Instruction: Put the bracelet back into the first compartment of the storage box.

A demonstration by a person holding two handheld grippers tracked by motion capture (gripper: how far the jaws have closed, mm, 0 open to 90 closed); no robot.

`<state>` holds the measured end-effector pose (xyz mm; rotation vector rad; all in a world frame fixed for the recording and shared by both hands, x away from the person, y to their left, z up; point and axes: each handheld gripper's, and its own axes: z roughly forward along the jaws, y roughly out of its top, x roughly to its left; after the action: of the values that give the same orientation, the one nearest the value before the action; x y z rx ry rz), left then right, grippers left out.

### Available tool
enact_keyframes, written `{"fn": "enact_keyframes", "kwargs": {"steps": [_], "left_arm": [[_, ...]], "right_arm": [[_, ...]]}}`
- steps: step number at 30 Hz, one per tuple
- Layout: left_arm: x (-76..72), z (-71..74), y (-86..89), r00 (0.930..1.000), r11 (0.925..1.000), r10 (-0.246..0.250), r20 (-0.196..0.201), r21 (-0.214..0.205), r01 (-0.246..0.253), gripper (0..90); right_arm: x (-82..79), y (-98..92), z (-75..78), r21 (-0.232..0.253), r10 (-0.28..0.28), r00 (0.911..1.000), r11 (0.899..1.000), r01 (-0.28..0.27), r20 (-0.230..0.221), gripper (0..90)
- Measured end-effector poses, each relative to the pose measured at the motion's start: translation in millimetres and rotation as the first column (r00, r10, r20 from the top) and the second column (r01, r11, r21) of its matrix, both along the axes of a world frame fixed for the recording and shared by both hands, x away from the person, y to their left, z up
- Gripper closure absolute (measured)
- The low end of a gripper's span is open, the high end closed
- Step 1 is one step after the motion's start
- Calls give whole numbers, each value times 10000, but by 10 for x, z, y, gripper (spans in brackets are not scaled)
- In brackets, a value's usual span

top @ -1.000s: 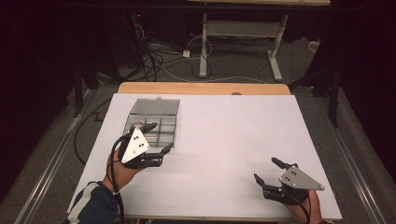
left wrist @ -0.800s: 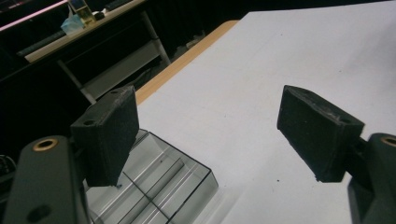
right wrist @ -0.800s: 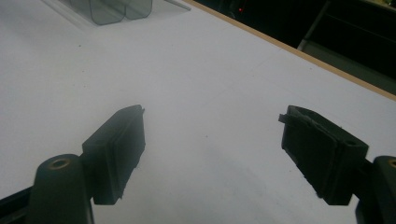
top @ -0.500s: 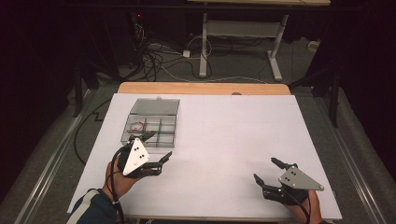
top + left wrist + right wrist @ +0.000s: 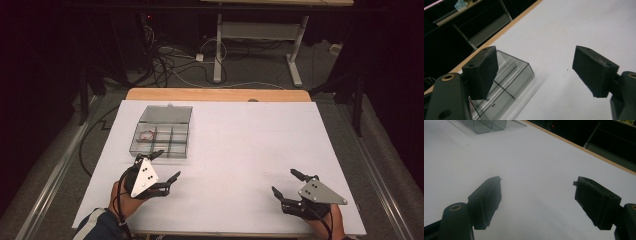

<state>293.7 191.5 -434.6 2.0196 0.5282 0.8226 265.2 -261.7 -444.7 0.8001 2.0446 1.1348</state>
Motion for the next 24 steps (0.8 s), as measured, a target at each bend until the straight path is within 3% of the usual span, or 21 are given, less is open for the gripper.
{"fn": "enact_keyframes", "kwargs": {"steps": [3,7,14,17,20,21,24], "left_arm": [[-15,-65,13,9999,9998,36,-162,181,-33,196],[-63,-124,16,10000,9991,-16,-71,421,19,196],[-65,-225,96,9979,9982,97,-639,590,-59,196],[-66,-265,149,9947,9993,150,-1015,360,-114,196],[-87,-315,164,9916,9985,239,-1273,521,-174,196],[-99,-326,162,9912,9973,264,-1295,721,-172,196],[-132,-329,167,9908,9969,224,-1336,778,-120,196]], "right_arm": [[1,1,-1,-6,-2,10000,10000,2,-12,212],[0,3,-3,-15,0,10000,10000,0,-21,212],[10,12,-7,-32,-50,10000,10000,50,-37,210],[15,12,-9,-13,-62,10000,10000,62,-44,210],[14,11,-9,-3,-43,10000,10000,43,-18,210],[15,12,-9,-12,-47,10000,10000,47,-17,209],[17,12,-10,-25,-42,10000,10000,42,-25,208]]}}
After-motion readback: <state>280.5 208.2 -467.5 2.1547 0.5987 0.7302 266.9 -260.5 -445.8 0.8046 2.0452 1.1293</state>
